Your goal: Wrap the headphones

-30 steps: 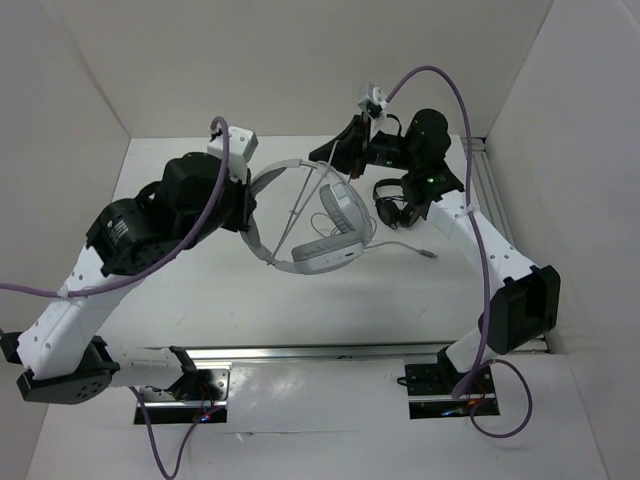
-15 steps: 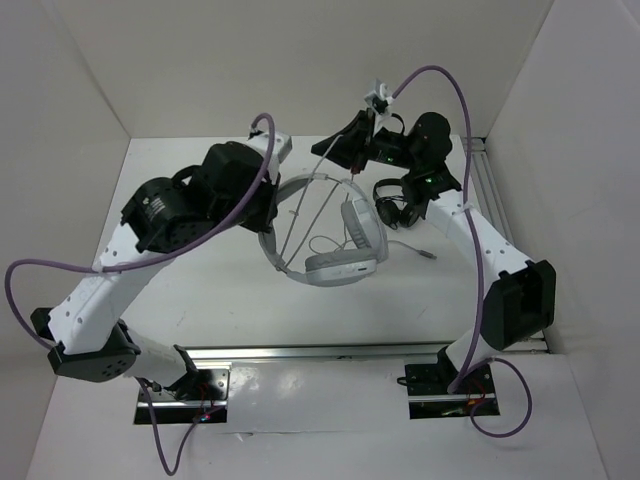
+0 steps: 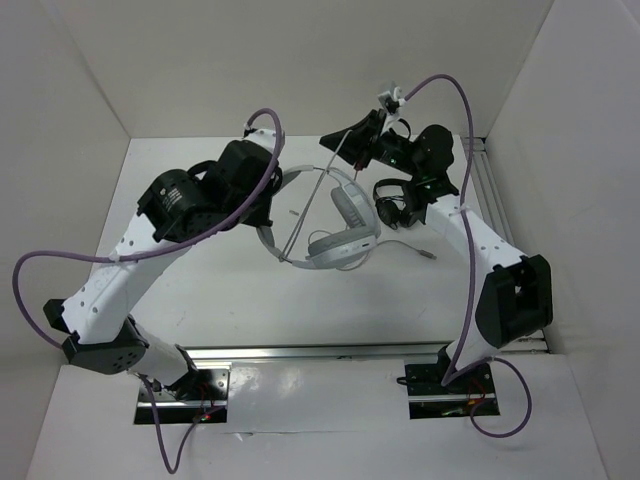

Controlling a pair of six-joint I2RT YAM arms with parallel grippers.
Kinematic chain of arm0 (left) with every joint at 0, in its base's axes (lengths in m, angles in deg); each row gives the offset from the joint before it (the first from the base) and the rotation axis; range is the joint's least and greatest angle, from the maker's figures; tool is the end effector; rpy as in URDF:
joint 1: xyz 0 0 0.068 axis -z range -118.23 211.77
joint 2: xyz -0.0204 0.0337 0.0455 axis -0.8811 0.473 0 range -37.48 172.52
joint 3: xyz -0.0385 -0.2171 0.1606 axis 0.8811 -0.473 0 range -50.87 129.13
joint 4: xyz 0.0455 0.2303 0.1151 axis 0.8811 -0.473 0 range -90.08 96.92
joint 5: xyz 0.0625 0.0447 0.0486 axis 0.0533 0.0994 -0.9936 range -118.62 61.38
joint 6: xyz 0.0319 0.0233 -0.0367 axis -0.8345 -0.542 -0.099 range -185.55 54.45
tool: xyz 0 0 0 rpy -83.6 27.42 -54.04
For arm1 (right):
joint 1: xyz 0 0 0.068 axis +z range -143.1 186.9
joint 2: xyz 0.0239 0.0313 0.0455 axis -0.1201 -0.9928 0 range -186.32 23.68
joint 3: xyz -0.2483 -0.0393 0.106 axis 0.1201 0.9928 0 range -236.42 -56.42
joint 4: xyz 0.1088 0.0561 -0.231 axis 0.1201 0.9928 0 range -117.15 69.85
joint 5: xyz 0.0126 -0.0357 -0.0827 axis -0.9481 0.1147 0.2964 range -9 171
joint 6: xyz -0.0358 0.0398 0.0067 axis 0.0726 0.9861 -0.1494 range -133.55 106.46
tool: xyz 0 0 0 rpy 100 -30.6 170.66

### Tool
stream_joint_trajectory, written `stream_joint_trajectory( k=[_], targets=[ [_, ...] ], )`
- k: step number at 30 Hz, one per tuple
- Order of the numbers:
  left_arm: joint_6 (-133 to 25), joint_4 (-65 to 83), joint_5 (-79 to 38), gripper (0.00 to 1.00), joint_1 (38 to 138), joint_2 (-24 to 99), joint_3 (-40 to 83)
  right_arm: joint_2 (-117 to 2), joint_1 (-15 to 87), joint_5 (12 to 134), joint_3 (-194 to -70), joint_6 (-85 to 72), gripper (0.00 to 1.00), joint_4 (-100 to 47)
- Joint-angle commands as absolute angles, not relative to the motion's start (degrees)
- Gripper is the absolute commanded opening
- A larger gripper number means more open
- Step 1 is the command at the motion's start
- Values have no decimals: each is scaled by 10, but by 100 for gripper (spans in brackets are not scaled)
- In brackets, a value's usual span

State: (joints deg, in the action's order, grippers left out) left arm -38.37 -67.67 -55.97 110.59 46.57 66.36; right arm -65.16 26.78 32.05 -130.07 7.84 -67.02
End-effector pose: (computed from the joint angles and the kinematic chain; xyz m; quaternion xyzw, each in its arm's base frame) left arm 0.1731 -0.1729 0.4905 0.0707 0.8881 -0.0763 0.4478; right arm 0.3249 0.1460 0.4119 -0.3423 0.4956 0.4792 0.6384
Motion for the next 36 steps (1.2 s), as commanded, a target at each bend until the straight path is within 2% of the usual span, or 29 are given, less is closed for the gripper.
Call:
stream_joint_trajectory(
  k=[1, 9, 13, 15, 18, 20, 22, 24, 27, 28, 30, 34, 36],
  targets=[
    [-382, -713, -536, 0, 1112, 440, 671, -640, 217, 410, -1318, 100, 0, -690],
    [-397, -678, -467, 0, 1112, 421, 712, -680, 222, 356, -1324, 95, 0, -678],
    [-384, -625, -495, 0, 1112, 397, 711, -724, 255, 307, -1335, 108, 10, -679],
    [-373, -568, -507, 0, 1112, 363, 688, -740, 287, 301, -1318, 123, 16, -708],
    [-366, -533, -544, 0, 1112, 342, 674, -780, 322, 301, -1281, 168, 17, -794],
    [-350, -508, -576, 0, 1112, 334, 680, -830, 355, 291, -1274, 203, 22, -848],
    [-329, -502, -605, 0, 1112, 328, 691, -870, 387, 282, -1262, 282, 24, -955],
    [-312, -518, -655, 0, 1106, 334, 728, -919, 407, 282, -1235, 335, 24, -1078],
    [-293, -543, -707, 0, 1079, 362, 771, -956, 444, 300, -1192, 364, 24, -1145],
    [-298, -543, -707, 0, 1055, 368, 771, -962, 453, 300, -1184, 364, 20, -1152],
    [-315, -537, -671, 0, 1015, 397, 771, -969, 475, 312, -1152, 364, 13, -1181],
    [-339, -519, -552, 0, 854, 461, 782, -945, 498, 319, -1083, 369, 5, -1225],
    [-344, -519, -523, 0, 807, 486, 789, -906, 514, 319, -1047, 359, 4, -1234]
  ],
)
